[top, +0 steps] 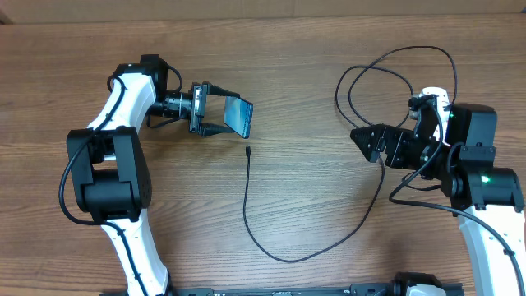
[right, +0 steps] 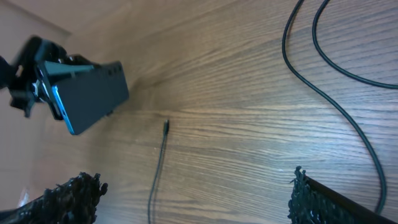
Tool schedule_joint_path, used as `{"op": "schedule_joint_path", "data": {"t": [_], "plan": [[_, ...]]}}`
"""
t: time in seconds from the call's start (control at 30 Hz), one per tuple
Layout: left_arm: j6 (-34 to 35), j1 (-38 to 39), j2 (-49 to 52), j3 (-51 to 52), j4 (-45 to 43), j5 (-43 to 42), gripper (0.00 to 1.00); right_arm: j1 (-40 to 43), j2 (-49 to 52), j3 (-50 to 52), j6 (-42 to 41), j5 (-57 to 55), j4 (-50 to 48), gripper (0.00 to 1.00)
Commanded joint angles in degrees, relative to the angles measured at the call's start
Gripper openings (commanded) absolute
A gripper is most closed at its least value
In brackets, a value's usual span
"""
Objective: Plug charger to phone and switch on socket
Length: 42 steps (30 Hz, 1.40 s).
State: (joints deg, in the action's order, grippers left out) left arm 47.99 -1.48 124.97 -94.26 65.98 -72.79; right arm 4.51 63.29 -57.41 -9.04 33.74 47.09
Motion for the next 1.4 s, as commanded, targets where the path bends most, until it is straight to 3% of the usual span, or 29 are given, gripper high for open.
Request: {"op": "schedule_joint_path", "data": {"t": [0.0,0.27,0.47,0.77,1.2,1.37], "plan": [[1.4,0.8,0.4,-0.9,0.0,-0.4,0.44,-0.1,0.8,-1.8,-5.3,1.1,-1.5,1.00],[2.3,2.4,0.4,-0.9,0.0,0.2,0.44,-5.6,3.7,-1.8,-10.6,1.1,-5.5,0.99],[4.8,3.1,0.4,-0.9,0.0,5.3,0.44,-13.9,6.1,-1.8,-17.4,0.5,-12.2,0.96],[8.0,4.3,0.4,-0.9,-0.4,10.7,0.45,-24.8,11.6,-1.8,-27.7,-7.3,-19.7,0.95],[8.8,5.4,0.4,-0.9,-0.5,12.0,0.45,-35.7,24.0,-1.8,-34.7,-11.7,-32.0,0.86],[8.9,5.7,0.4,-0.9,-0.5,12.0,0.45,-37.5,26.6,-1.8,-36.2,-15.2,-36.7,0.76]]}}
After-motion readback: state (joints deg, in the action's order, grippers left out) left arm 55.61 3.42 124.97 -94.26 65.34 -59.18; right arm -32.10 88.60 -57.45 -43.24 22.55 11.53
